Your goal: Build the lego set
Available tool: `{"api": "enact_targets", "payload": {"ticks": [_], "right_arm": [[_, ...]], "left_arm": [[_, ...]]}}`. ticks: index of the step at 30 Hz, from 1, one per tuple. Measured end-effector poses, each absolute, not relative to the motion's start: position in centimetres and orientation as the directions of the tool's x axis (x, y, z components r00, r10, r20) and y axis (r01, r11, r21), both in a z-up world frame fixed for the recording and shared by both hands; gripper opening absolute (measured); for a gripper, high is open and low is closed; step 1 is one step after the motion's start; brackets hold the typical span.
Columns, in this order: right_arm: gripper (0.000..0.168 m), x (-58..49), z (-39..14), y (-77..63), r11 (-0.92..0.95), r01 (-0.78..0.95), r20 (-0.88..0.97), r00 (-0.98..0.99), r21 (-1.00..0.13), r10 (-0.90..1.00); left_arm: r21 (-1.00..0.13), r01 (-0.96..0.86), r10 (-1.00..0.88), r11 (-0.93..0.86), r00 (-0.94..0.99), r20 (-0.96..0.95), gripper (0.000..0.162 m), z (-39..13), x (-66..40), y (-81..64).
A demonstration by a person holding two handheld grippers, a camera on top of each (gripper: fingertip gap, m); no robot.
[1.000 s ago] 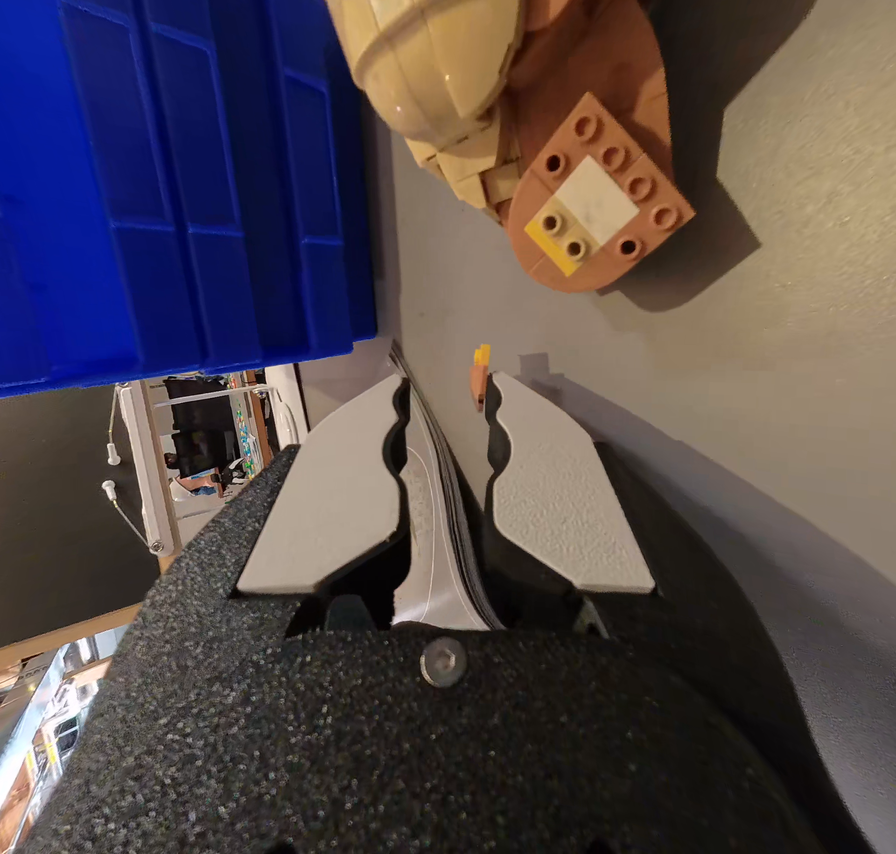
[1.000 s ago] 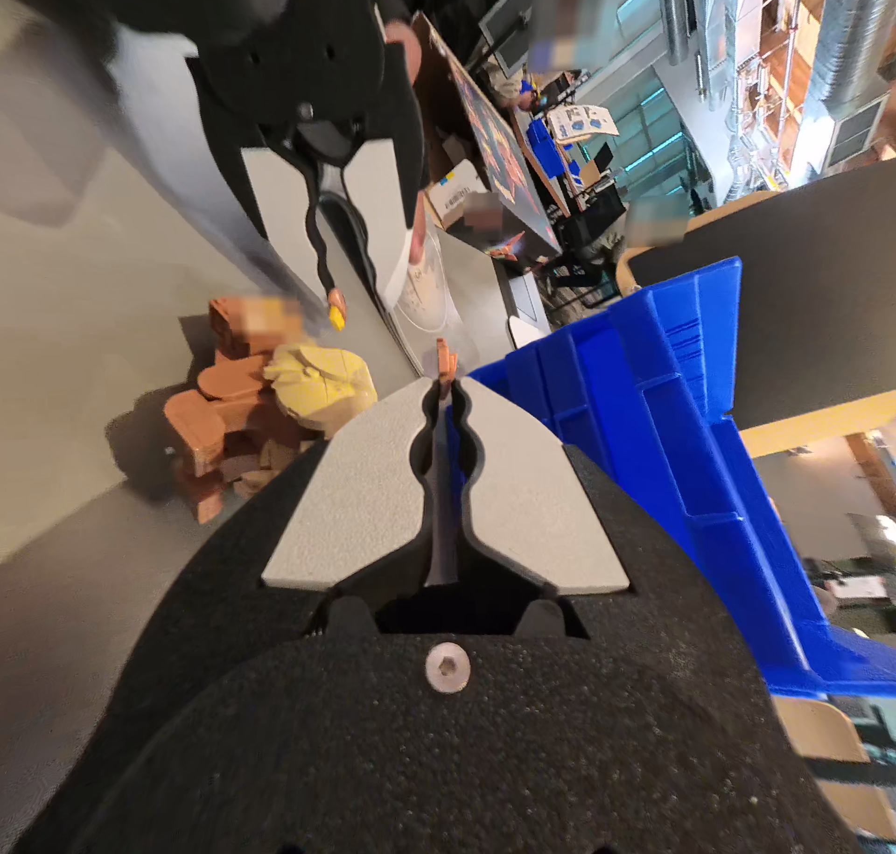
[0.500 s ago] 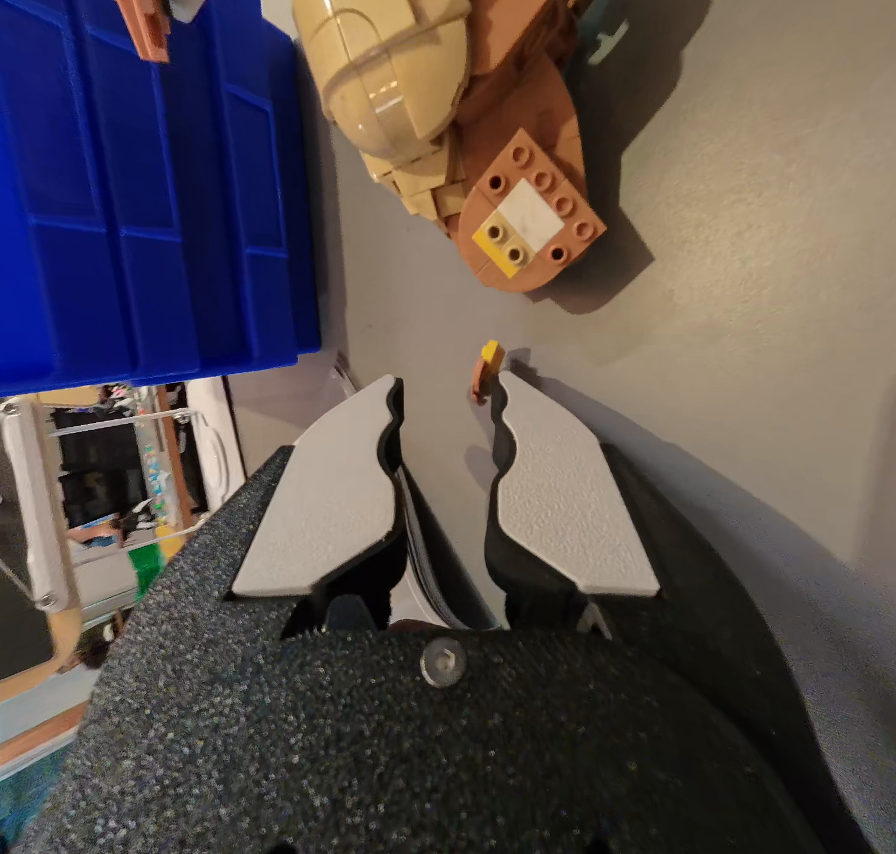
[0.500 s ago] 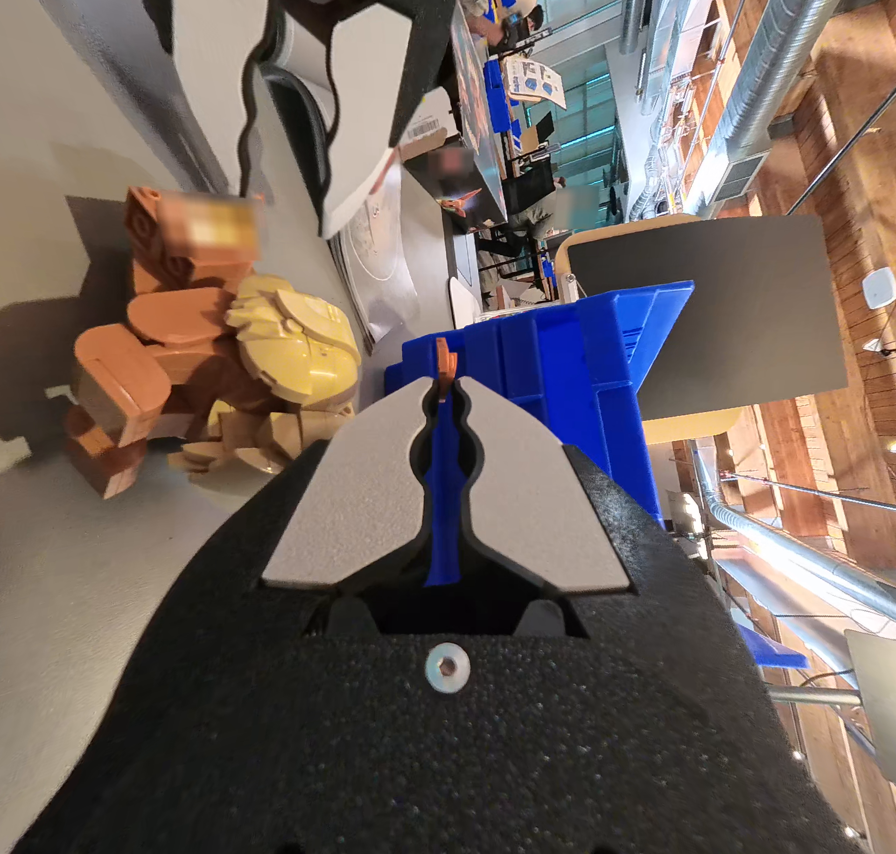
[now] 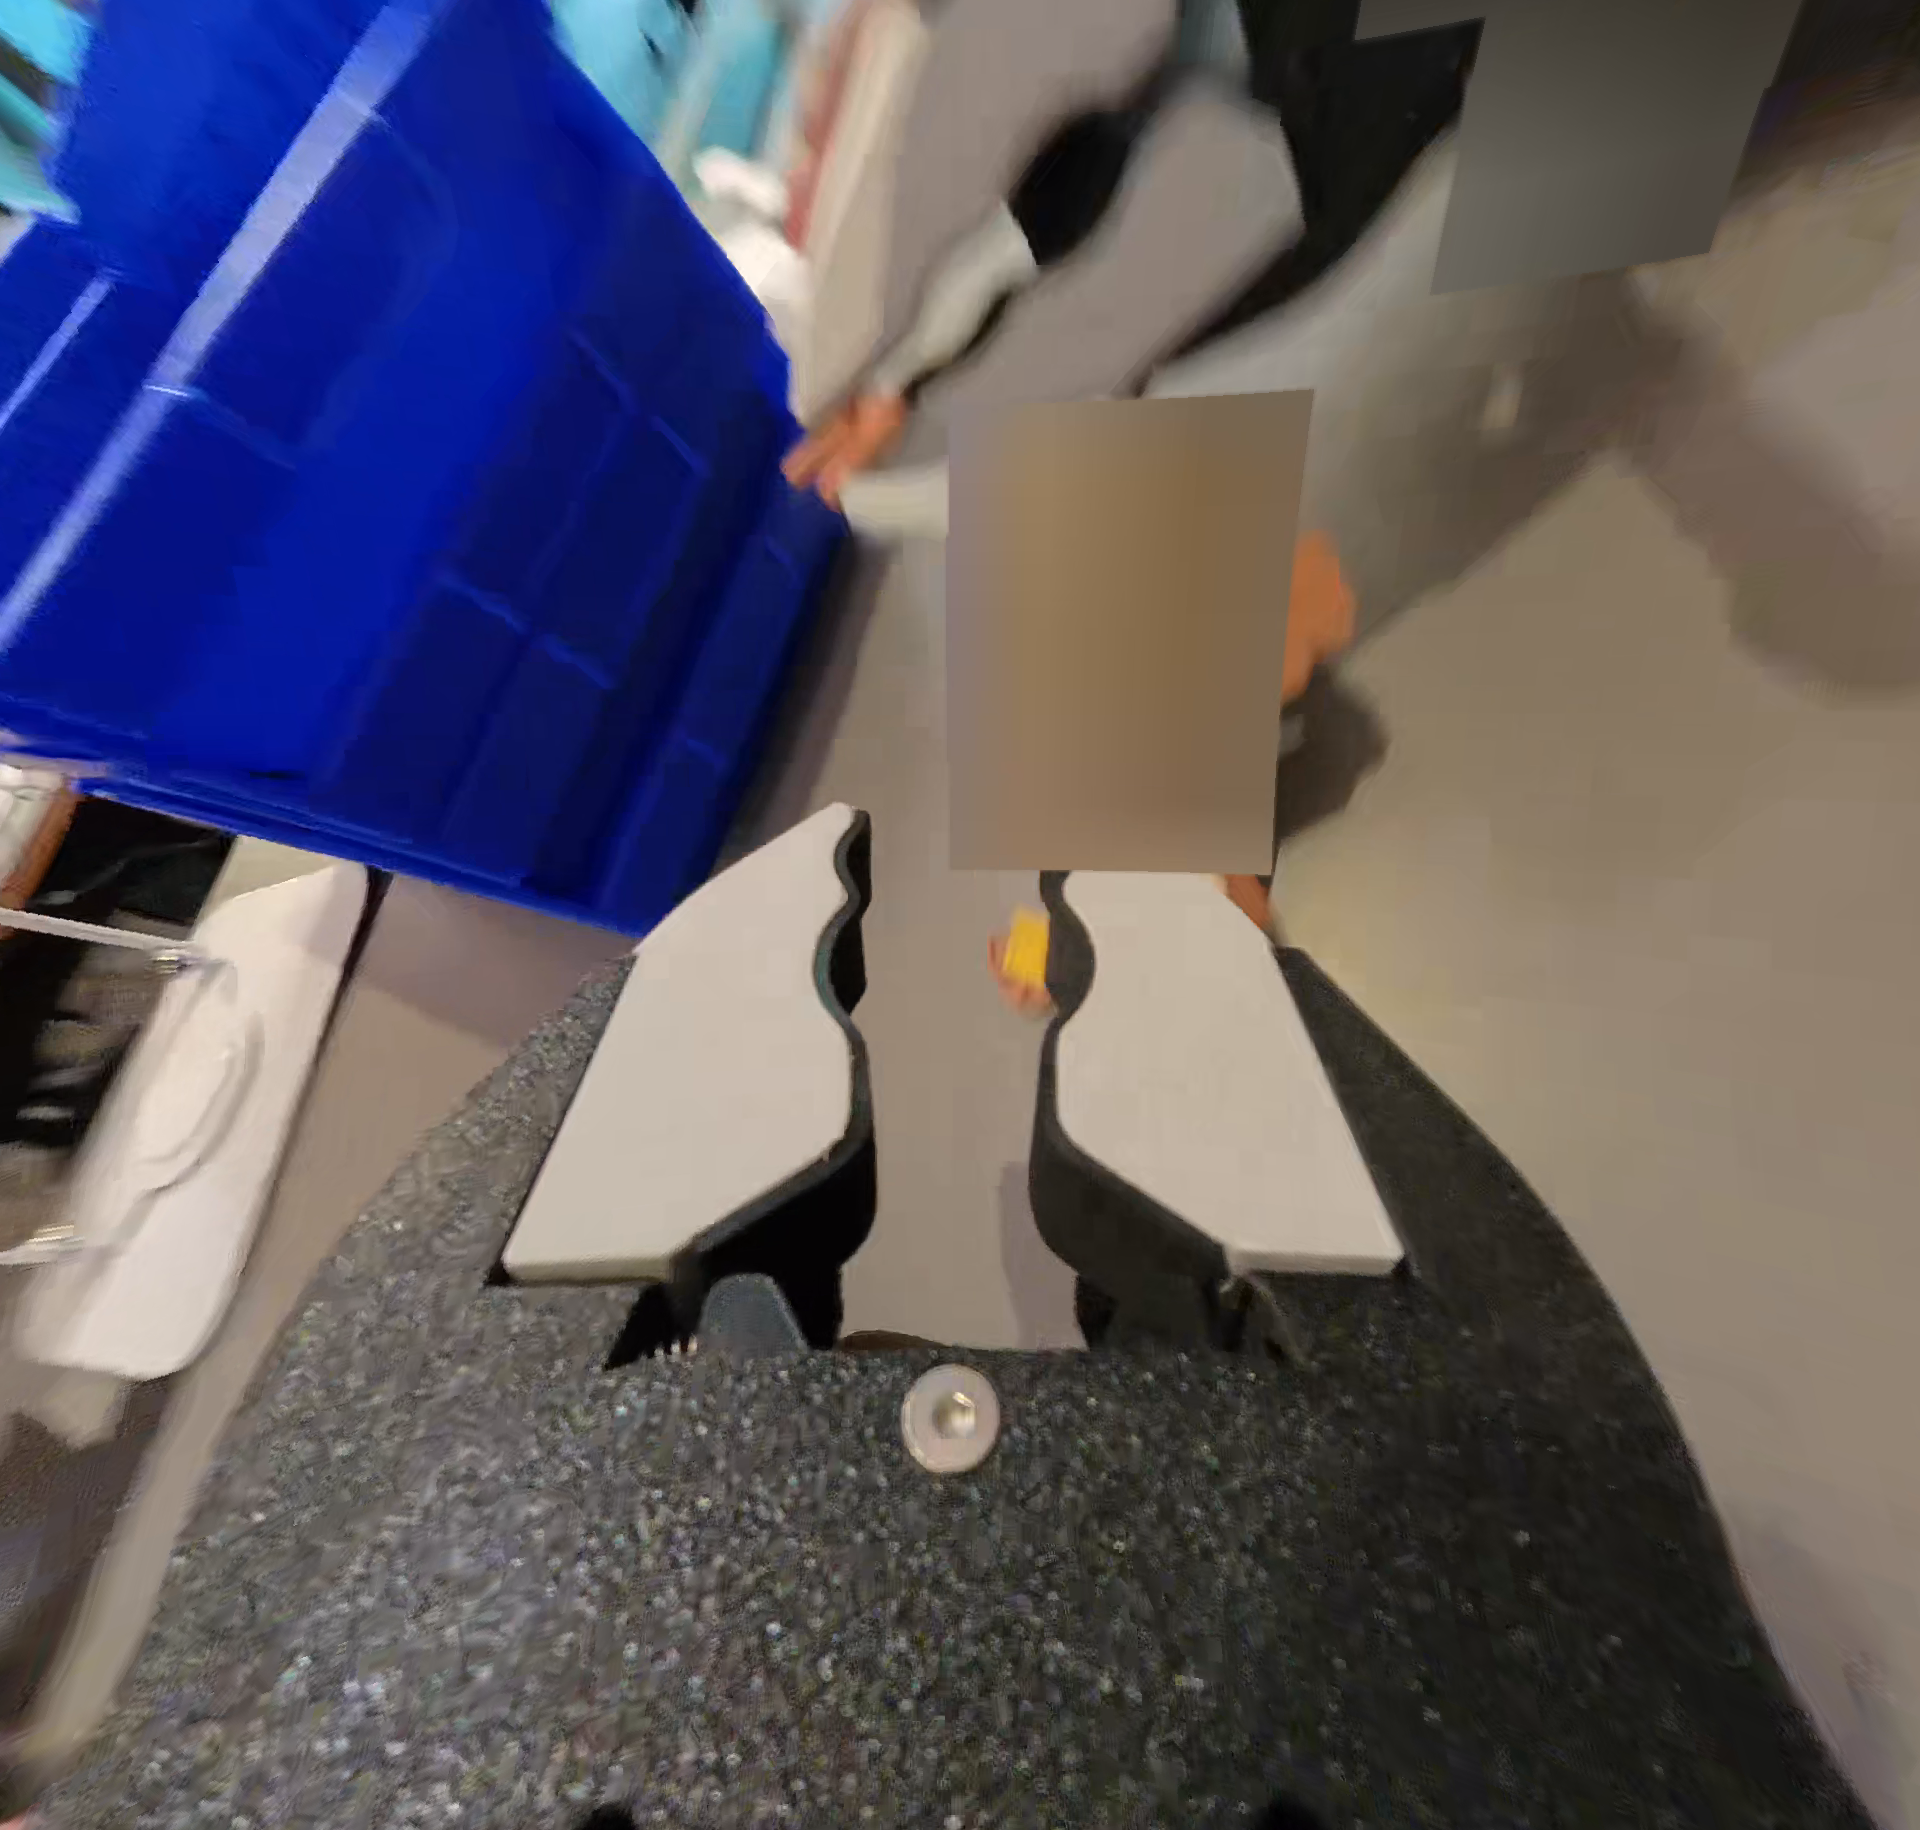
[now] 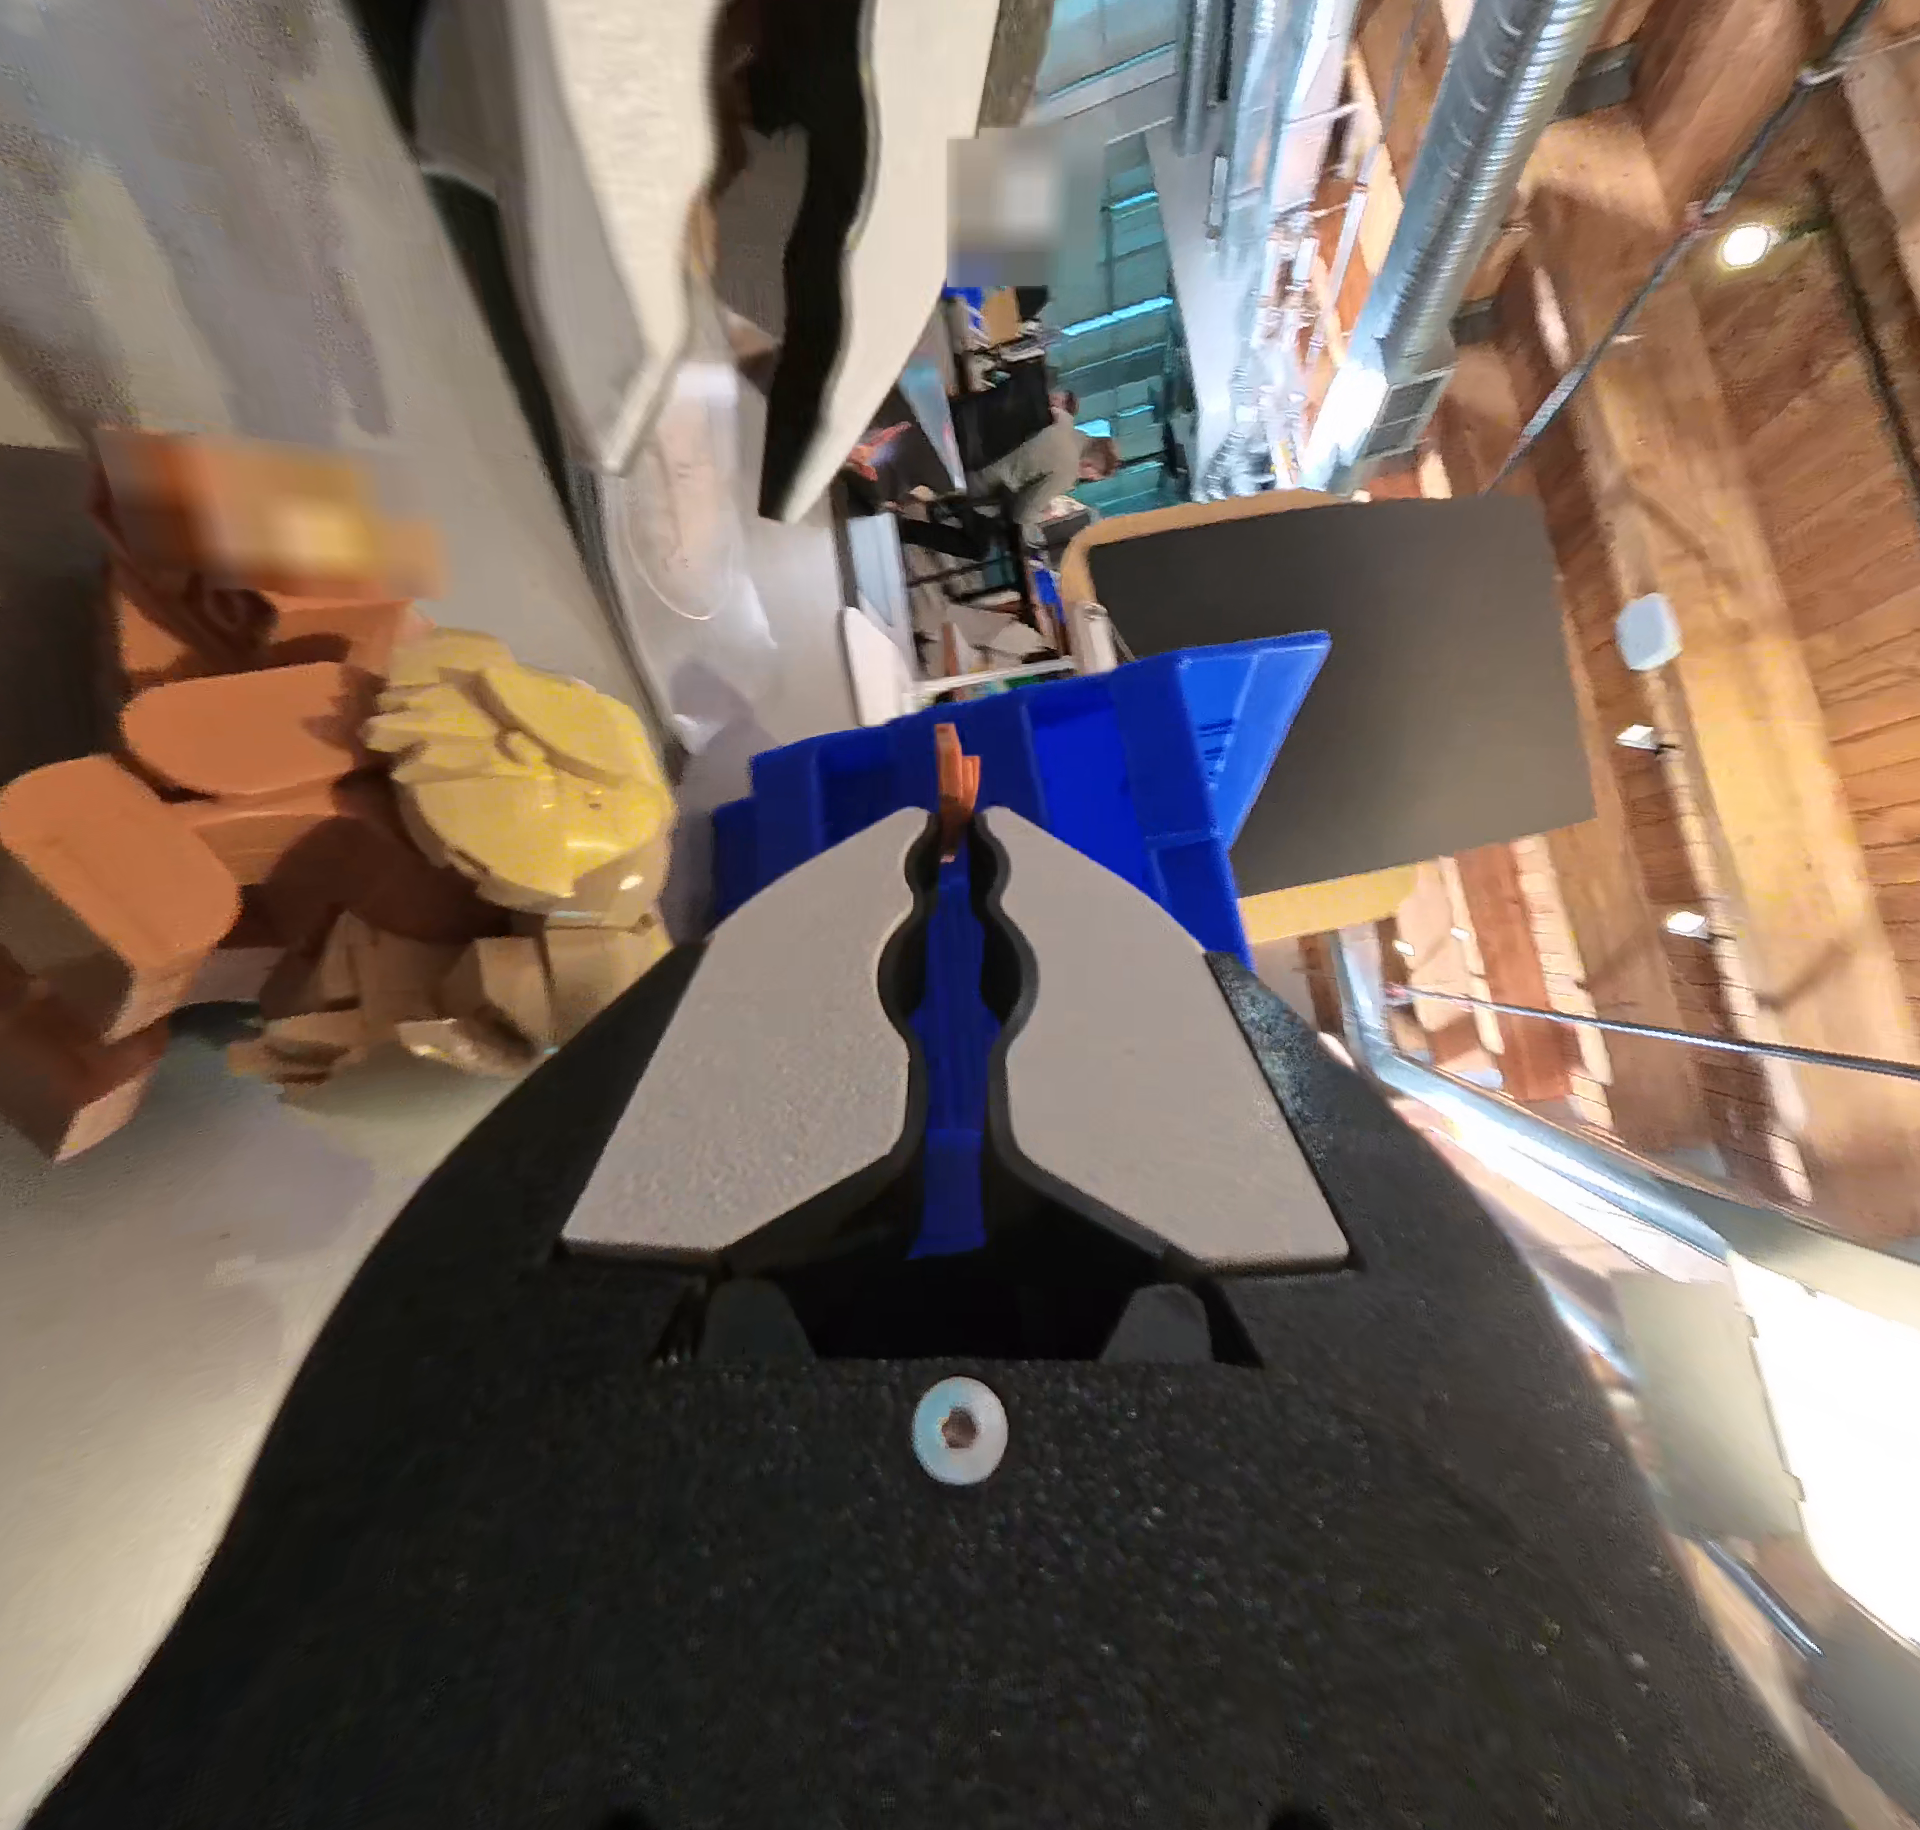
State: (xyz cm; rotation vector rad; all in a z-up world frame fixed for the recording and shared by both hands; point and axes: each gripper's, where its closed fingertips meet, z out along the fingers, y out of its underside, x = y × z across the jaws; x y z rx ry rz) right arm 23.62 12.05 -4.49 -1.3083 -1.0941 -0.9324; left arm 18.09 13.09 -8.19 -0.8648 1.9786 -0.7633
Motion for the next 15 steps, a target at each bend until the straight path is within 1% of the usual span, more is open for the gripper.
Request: {"api": "enact_targets", "payload": {"ticks": [1, 3, 4, 7, 11, 15], "right_arm": [[0.004, 23.7, -3.9, 12.2, 0.055, 0.971, 0.972, 0.233, -0.234, 0.022], [0.004, 23.8, -2.9, 12.3, 0.026, 0.986, 0.983, 0.166, -0.165, -0.075], [0.004, 23.7, -2.5, 12.3, 0.009, 0.992, 0.985, 0.125, -0.125, -0.12], [0.005, 23.2, -1.5, 12.3, -0.056, 0.998, 0.97, -0.017, 0.003, -0.241], [0.005, 21.9, -0.8, 12.1, -0.09, 0.99, 0.933, -0.129, 0.105, -0.335], [0.005, 21.3, -0.2, 11.9, -0.117, 0.981, 0.901, -0.189, 0.155, -0.39]], "left_arm": [[-0.835, -0.263, -0.841, 0.484, -0.402, -0.361, 0.028, -7.0, 18.5, 12.5], [-0.934, -0.215, -0.901, 0.286, -0.393, -0.185, 0.024, -5.3, 19.2, 11.4], [-0.96, -0.206, -0.916, 0.189, -0.388, -0.098, 0.023, -4.8, 19.6, 11.1], [-0.977, -0.209, -0.915, -0.052, -0.382, 0.131, 0.023, -4.1, 20.5, 10.8], [-0.953, -0.188, -0.856, -0.235, -0.424, 0.295, 0.024, -3.3, 20.7, 10.3], [-0.924, -0.165, -0.798, -0.345, -0.466, 0.381, 0.024, -2.1, 20.4, 10.3]]}}
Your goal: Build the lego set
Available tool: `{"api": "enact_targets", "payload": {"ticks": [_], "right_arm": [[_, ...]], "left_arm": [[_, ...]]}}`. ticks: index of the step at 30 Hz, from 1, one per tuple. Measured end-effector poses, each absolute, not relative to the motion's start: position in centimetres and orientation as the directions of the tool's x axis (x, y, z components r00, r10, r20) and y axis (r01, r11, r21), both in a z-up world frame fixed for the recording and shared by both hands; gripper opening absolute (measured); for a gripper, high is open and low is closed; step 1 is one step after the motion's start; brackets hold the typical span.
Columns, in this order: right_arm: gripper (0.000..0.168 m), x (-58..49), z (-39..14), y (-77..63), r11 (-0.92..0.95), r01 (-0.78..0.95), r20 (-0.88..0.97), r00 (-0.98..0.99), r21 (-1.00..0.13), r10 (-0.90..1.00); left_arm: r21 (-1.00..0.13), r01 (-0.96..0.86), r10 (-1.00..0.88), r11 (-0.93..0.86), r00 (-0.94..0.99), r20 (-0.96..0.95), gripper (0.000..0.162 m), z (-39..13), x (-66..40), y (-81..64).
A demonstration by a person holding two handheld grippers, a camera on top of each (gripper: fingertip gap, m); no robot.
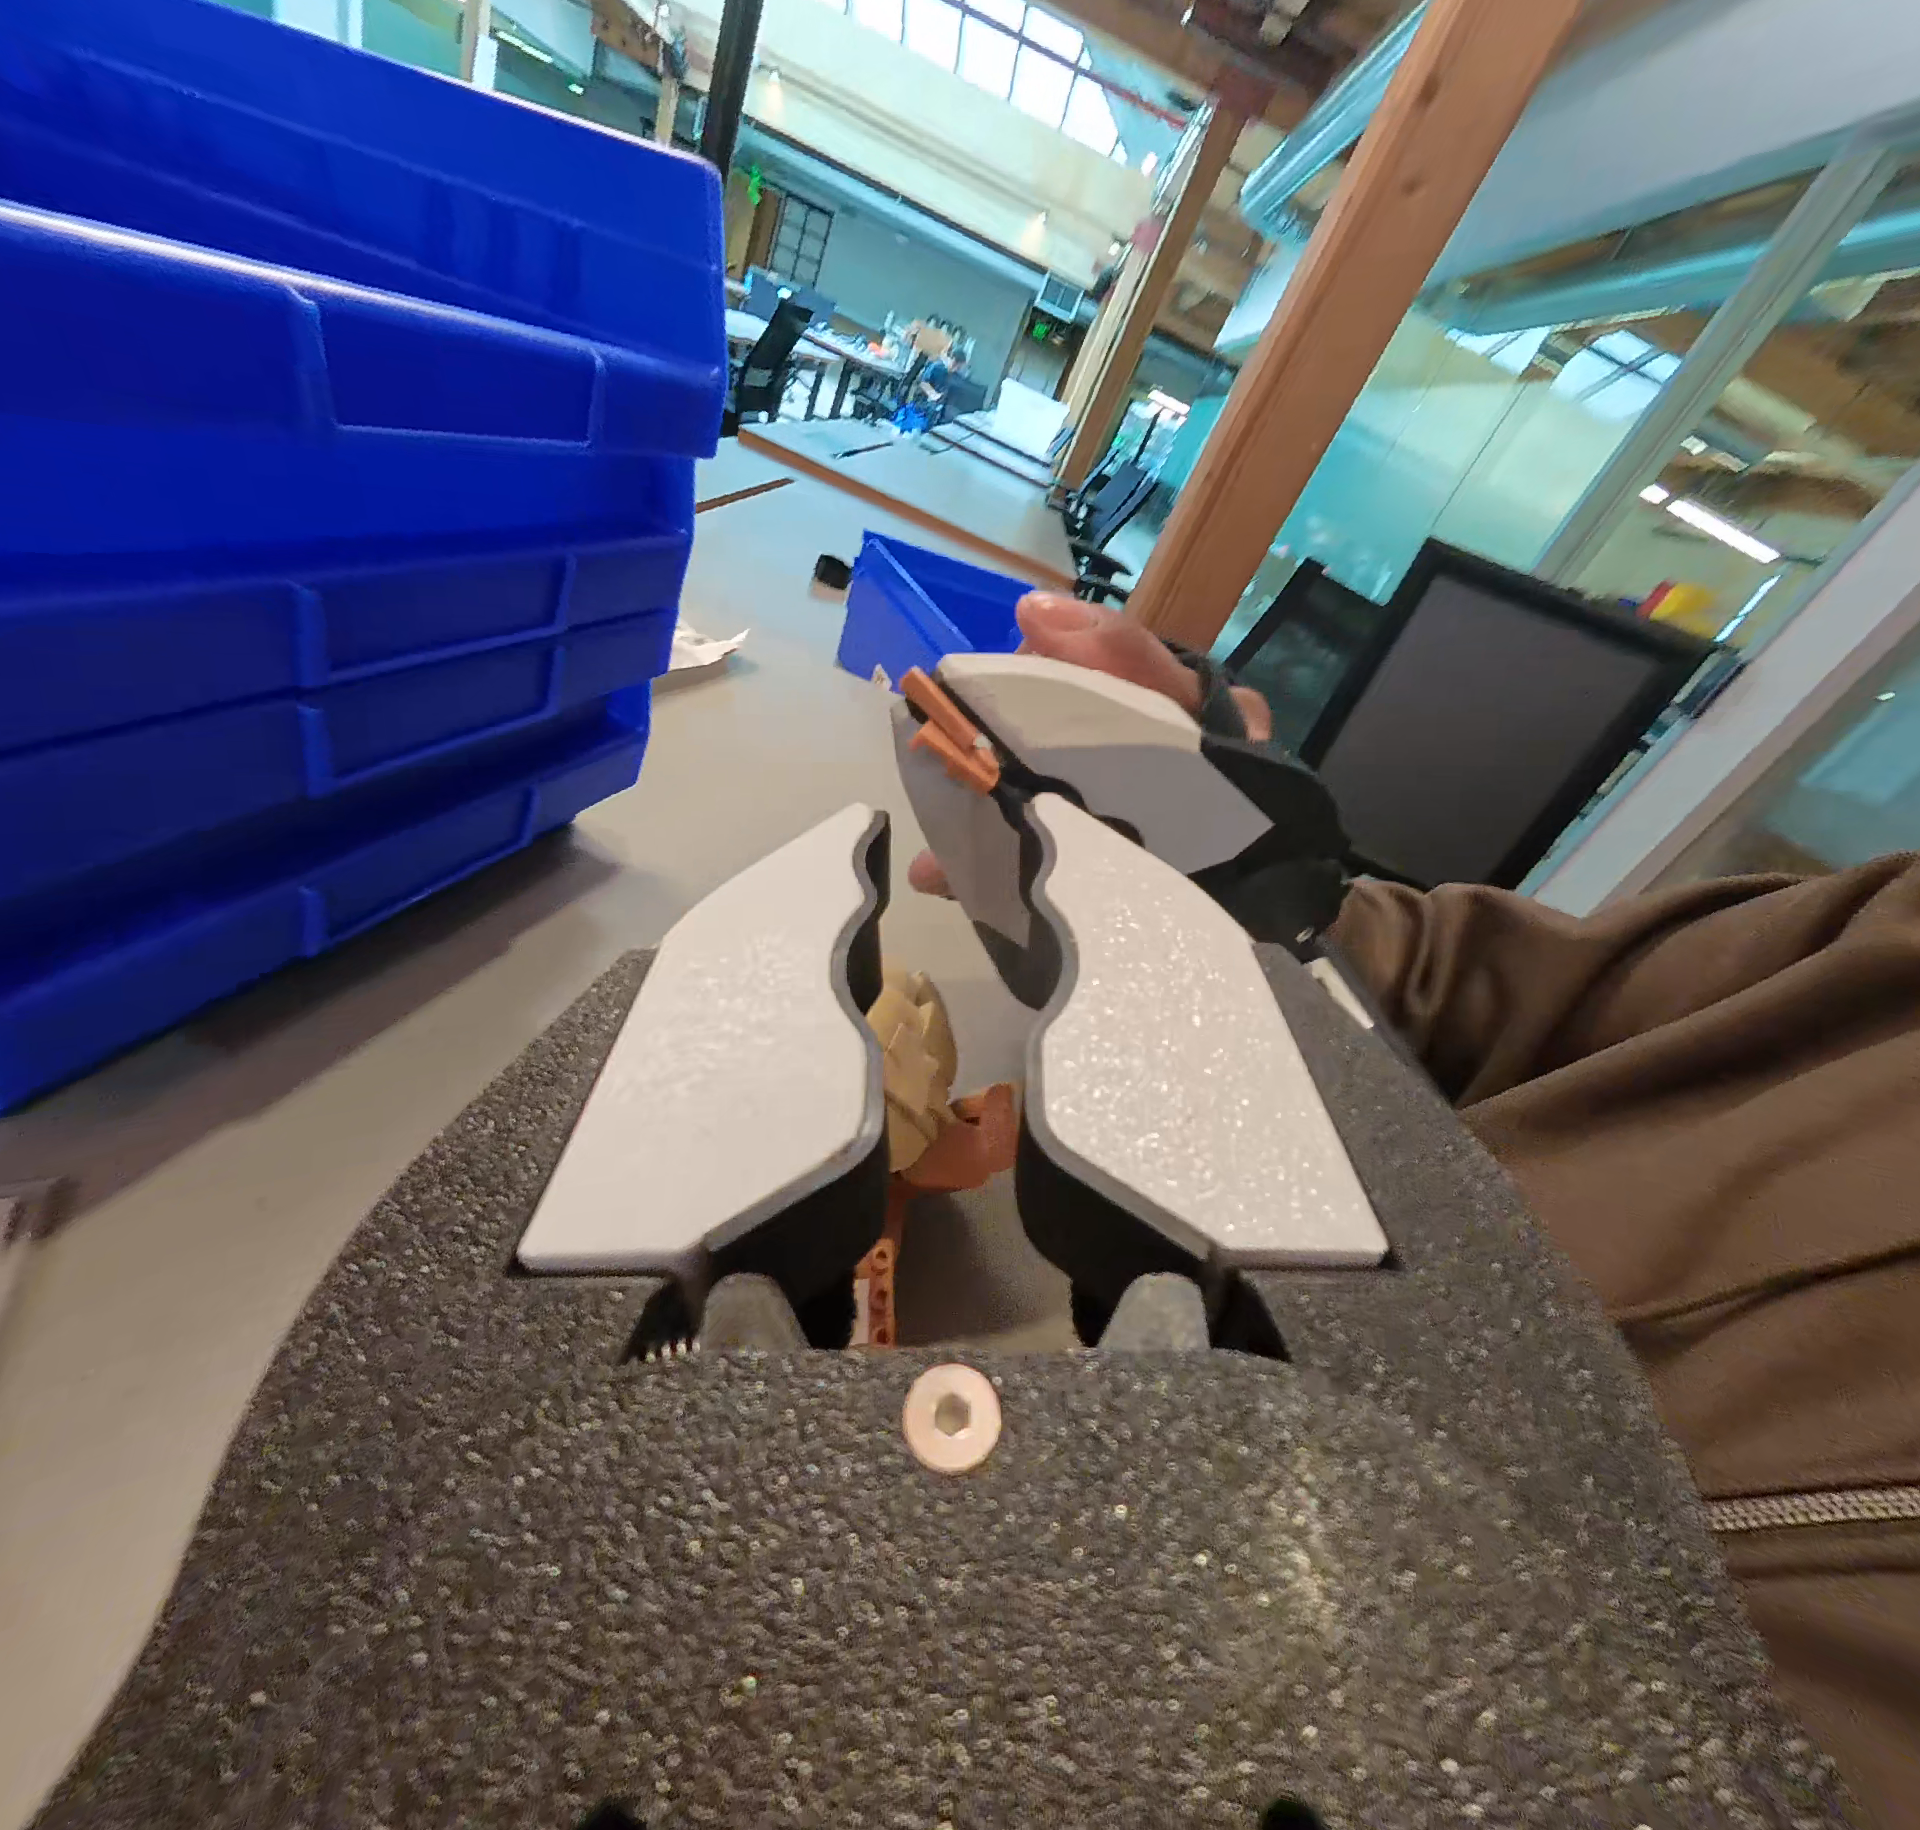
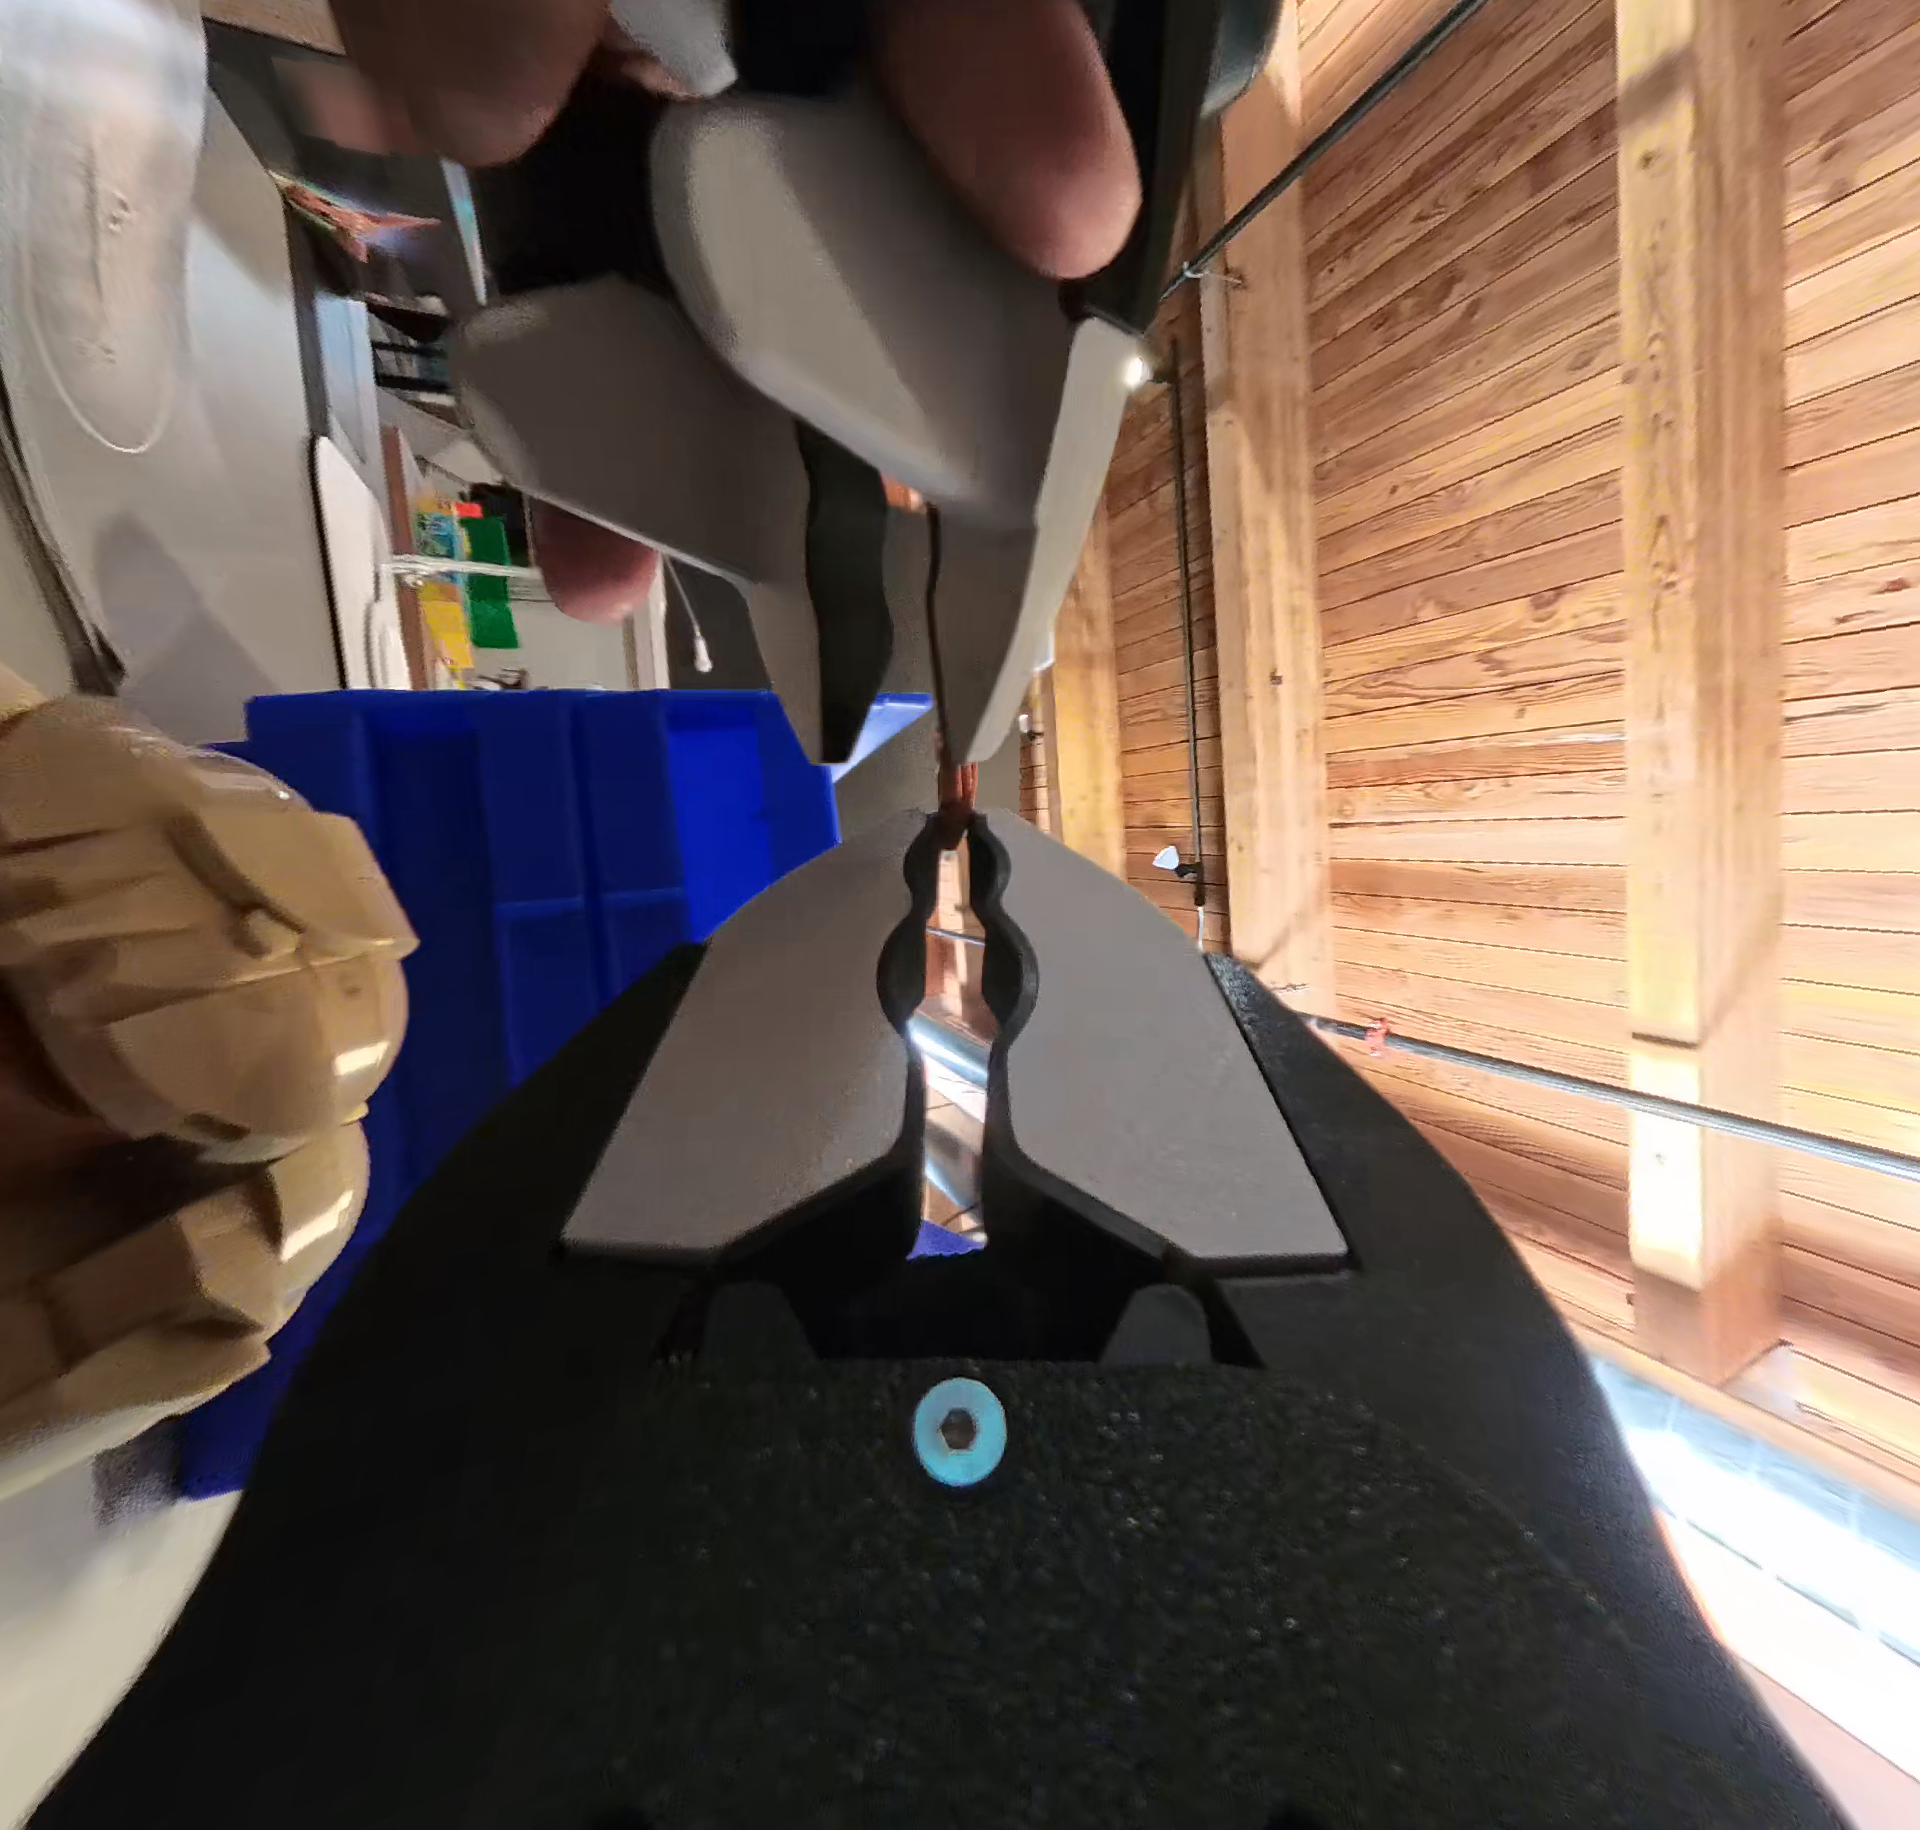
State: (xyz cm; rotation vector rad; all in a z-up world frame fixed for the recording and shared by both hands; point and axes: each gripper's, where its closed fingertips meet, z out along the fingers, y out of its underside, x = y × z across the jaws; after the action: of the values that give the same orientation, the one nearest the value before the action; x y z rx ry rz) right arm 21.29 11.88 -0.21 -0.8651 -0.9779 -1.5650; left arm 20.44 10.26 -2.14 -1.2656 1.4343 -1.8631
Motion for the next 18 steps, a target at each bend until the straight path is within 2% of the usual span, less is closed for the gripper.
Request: {"api": "enact_targets", "payload": {"ticks": [6, 9, 18], "right_arm": [[0.004, 20.4, -0.2, 11.7, -0.118, 0.97, 0.874, -0.243, 0.213, -0.422], [0.004, 20.3, -0.1, 11.7, -0.122, 0.972, 0.87, -0.234, 0.201, -0.434], [0.004, 20.0, -0.3, 11.6, -0.07, 0.981, 0.89, -0.192, 0.18, -0.414]], "left_arm": [[-0.907, -0.157, -0.759, -0.391, -0.502, 0.415, 0.023, -1.6, 20.2, 9.9], [-0.916, -0.147, -0.762, -0.374, -0.514, 0.394, 0.009, -1.6, 20.1, 9.6], [-0.98, -0.088, -0.862, -0.179, -0.465, 0.199, 0.003, -2.3, 20.1, 9.9]]}}
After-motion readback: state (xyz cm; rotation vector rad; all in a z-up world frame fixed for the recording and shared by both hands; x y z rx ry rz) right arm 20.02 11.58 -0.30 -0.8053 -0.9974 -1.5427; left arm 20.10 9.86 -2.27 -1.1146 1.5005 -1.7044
